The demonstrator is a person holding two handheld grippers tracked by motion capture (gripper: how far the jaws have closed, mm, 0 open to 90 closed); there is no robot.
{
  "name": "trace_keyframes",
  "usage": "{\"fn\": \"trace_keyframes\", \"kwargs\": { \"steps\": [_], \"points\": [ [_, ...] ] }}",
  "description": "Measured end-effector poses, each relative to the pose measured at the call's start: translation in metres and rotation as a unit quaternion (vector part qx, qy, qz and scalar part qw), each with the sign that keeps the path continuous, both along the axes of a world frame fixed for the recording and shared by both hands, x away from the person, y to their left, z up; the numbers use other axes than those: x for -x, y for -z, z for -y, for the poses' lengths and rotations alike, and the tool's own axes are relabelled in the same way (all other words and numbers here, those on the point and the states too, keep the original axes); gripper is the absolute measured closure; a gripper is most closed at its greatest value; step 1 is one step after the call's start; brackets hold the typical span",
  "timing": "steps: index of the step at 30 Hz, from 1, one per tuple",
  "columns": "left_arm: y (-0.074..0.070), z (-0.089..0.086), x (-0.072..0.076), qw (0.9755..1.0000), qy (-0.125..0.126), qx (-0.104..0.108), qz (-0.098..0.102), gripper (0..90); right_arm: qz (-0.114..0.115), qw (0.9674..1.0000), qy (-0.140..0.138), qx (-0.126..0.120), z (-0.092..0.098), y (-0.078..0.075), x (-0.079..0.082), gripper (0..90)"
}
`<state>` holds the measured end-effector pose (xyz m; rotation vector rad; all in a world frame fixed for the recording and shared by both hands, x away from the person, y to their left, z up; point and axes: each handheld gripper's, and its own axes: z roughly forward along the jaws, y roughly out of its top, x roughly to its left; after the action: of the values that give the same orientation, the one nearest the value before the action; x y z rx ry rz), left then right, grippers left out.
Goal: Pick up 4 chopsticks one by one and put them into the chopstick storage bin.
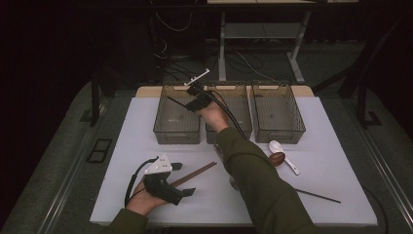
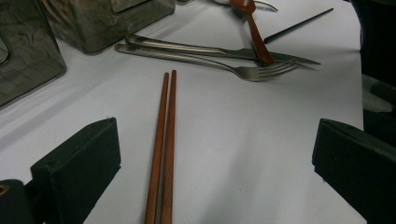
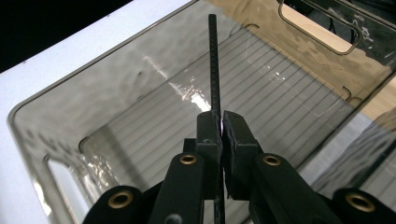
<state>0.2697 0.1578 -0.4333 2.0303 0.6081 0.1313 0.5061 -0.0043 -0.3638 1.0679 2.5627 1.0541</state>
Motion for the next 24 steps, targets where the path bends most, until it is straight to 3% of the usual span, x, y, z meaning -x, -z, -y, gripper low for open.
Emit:
{"fn": "trace_keyframes", "kwargs": {
  "steps": [10, 12, 15, 24],
  "points": [
    [0.0, 0.0, 0.0, 1.0, 0.003, 0.002, 0.001, 0.0, -0.014, 0.9998, 0.008, 0.011, -0.02, 0.009, -0.013, 85.4],
    [0.0, -0.001, 0.0, 1.0, 0.002, 0.003, 0.002, 0.0, -0.003, 1.0, 0.005, 0.005, -0.022, 0.007, -0.012, 84.4],
    [0.0, -0.001, 0.0, 1.0, 0.004, 0.002, 0.004, 0.0, 0.007, 1.0, 0.003, -0.003, -0.02, 0.002, -0.011, 74.2],
    [0.0, 0.0, 0.0, 1.0, 0.004, -0.001, 0.004, 0.0, 0.015, 0.9997, -0.005, -0.017, -0.006, -0.011, -0.003, 59.1]
  ]
}}
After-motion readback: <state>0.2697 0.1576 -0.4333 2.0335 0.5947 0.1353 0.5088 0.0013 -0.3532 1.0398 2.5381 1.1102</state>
